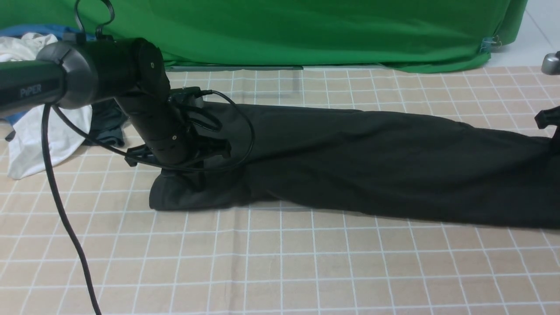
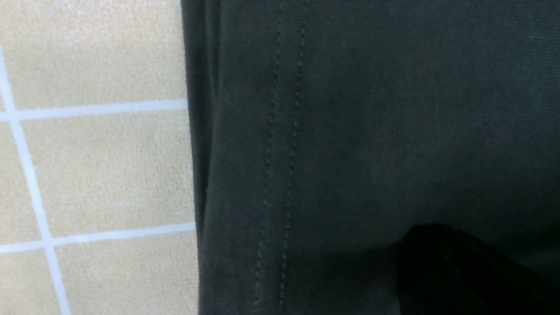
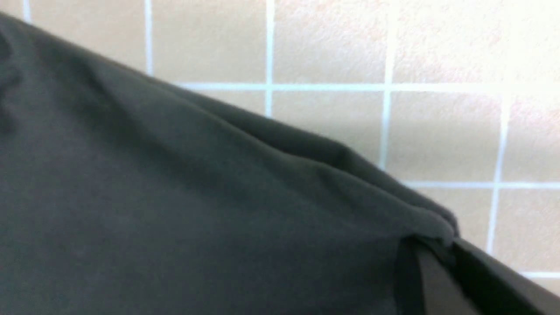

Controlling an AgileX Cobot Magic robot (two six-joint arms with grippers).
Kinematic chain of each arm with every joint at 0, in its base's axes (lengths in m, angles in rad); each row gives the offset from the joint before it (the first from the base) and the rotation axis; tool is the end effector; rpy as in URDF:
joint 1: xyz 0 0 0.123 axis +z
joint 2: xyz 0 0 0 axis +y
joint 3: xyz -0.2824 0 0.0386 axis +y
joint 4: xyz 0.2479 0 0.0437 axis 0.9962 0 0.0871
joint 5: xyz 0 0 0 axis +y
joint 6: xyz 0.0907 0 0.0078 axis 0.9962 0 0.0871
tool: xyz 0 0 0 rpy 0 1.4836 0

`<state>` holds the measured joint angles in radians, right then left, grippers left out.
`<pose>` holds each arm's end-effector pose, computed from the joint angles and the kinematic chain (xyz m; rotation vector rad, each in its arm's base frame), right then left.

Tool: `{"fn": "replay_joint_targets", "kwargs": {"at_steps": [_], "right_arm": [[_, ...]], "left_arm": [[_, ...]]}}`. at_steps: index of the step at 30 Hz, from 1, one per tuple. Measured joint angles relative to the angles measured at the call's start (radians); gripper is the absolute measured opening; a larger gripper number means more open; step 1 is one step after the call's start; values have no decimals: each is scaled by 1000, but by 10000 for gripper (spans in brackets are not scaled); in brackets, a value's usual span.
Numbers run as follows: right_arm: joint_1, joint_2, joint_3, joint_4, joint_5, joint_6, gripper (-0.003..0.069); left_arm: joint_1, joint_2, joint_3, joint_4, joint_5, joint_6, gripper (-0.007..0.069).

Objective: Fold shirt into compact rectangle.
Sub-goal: 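Pull the folded dark garment lengthwise by its ends to straighten it flat on the table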

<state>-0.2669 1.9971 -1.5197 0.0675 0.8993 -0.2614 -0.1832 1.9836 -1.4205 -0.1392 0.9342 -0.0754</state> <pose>0.4039 -0.1054 0.2017 0.0571 2.8543 -0.0245 0.3879 -0.0822 0.1816 0.0508 2.9903 -0.2071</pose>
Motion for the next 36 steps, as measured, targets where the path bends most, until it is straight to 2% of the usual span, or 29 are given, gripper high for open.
{"fn": "replay_joint_targets", "kwargs": {"at_steps": [5, 7, 9, 11, 12, 13, 14, 15, 17, 18, 19, 21, 22, 23, 24, 29, 31, 36], "right_arm": [[1, 18, 0, -31, -52, 2, 83], [2, 31, 0, -59, -100, 20, 145], [2, 33, -4, -79, -118, 61, 246], [1, 33, -21, -90, -89, 91, 356], [1, 32, -26, -90, -76, 97, 365], [2, 26, -46, -91, -16, 113, 417], [3, 20, -59, -91, 24, 123, 434], [7, 10, -72, -90, 75, 131, 433], [16, -24, -85, -89, 159, 135, 384], [28, -57, -86, -83, 212, 134, 295], [35, -79, -86, -81, 229, 132, 253], [55, -136, -72, -68, 259, 129, 118], [57, -150, -69, -68, 262, 128, 108], [76, -196, -43, -68, 264, 128, 60], [92, -252, -13, -55, 263, 128, 42], [145, -401, 110, -26, 220, 127, 36], [169, -465, 188, -13, 174, 127, 36], [185, -509, 270, -7, 123, 127, 36]], "left_arm": [[0, 0, 0, 0, -1, 0, 11], [0, 0, 0, 1, -7, 0, 11], [0, -6, 1, 3, -10, 0, 11], [0, -23, 1, 16, -15, -2, 11], [0, -28, 1, 21, -16, -5, 11], [0, -52, 1, 46, -21, -24, 11], [0, -69, 2, 60, -25, -44, 11], [0, -92, 2, 77, -26, -62, 11], [0, -146, 5, 98, -21, -78, 11], [0, -186, 17, 105, -12, -87, 11], [0, -214, 32, 106, -7, -93, 11], [0, -257, 67, 113, -6, -107, 11], [0, -266, 77, 116, -6, -109, 11], [0, -291, 113, 127, -12, -130, 11], [0, -308, 156, 139, -21, -151, 11], [0, -306, 244, 185, -54, -215, 16], [0, -295, 266, 225, -105, -282, 46], [0, -272, 271, 274, -218, -326, 200]]}}
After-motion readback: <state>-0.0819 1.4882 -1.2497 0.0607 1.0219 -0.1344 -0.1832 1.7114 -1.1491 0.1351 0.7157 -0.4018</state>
